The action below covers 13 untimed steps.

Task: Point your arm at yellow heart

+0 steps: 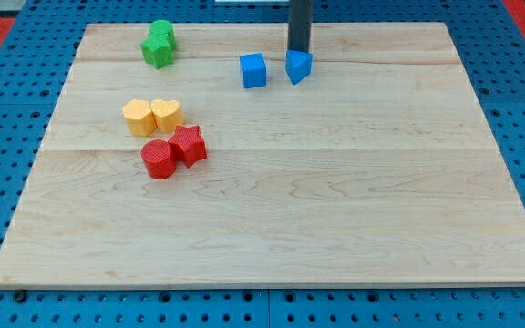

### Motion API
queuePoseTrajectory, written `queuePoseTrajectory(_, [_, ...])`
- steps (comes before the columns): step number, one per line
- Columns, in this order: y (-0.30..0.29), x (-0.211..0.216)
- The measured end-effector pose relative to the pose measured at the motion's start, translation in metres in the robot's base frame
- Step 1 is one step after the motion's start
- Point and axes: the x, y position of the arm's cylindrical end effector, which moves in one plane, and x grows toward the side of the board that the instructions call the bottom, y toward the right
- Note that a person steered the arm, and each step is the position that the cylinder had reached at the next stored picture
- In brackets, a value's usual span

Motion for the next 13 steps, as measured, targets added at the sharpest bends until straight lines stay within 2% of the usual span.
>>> queuePoseTrajectory(1, [0.015, 0.001])
queuePoseTrajectory(3, [0.112, 0.013])
queuePoseTrajectory(4, [0.139, 0.043])
queuePoseTrajectory(5, [0.126, 0.072])
queuePoseTrajectory(7, [0.037, 0.106])
queuePoseTrajectory(11, [-0.123, 0.106])
queuePoseTrajectory(13, [-0.146, 0.096])
